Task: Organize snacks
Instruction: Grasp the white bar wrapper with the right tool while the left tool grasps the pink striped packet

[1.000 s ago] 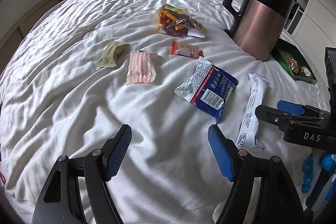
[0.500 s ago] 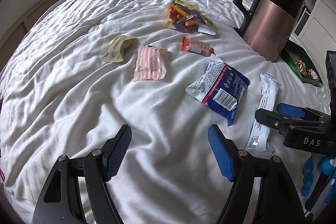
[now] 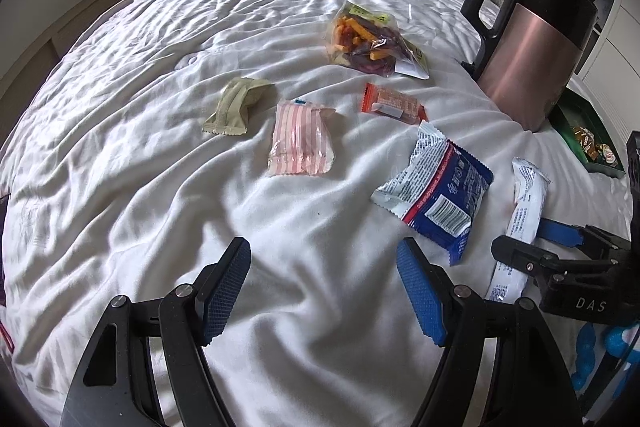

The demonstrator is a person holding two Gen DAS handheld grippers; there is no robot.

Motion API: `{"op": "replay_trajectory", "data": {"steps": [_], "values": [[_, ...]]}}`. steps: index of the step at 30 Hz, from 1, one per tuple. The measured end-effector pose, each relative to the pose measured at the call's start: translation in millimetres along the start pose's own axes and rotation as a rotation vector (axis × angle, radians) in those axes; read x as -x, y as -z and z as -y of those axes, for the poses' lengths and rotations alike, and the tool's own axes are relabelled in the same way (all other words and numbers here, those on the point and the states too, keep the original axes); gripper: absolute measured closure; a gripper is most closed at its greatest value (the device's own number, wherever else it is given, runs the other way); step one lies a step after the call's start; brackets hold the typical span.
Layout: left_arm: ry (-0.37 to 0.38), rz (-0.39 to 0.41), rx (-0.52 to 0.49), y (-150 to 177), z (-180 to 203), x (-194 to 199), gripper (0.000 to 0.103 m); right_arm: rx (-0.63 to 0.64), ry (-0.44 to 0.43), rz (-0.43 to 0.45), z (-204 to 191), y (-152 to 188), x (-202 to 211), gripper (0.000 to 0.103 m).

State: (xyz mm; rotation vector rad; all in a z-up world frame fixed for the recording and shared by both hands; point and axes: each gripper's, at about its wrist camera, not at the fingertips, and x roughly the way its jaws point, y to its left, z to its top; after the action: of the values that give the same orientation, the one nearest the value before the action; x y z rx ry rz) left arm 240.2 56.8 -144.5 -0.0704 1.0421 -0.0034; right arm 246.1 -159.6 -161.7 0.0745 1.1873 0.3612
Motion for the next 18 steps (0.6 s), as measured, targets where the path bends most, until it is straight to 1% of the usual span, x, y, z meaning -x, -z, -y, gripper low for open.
{"op": "replay_trajectory", "data": {"steps": [5, 9, 13, 18], "values": [[-0.003, 0.012, 0.002, -24, -2, -6, 0.033, 0.002, -0.002, -0.001, 0, 0, -1, 0.0], [0.0, 0.011, 0.025, -41, -7, -15, 0.033, 0.007, -0.004, -0.002, 0, -2, -3, 0.0], [0.009, 0.009, 0.053, -50, -13, -22, 0.033, 0.005, -0.007, -0.003, 1, -2, -4, 0.0], [0.005, 0.001, 0.054, -55, -11, -31, 0.033, 0.009, -0.006, -0.002, 2, -2, -6, 0.0]]}}
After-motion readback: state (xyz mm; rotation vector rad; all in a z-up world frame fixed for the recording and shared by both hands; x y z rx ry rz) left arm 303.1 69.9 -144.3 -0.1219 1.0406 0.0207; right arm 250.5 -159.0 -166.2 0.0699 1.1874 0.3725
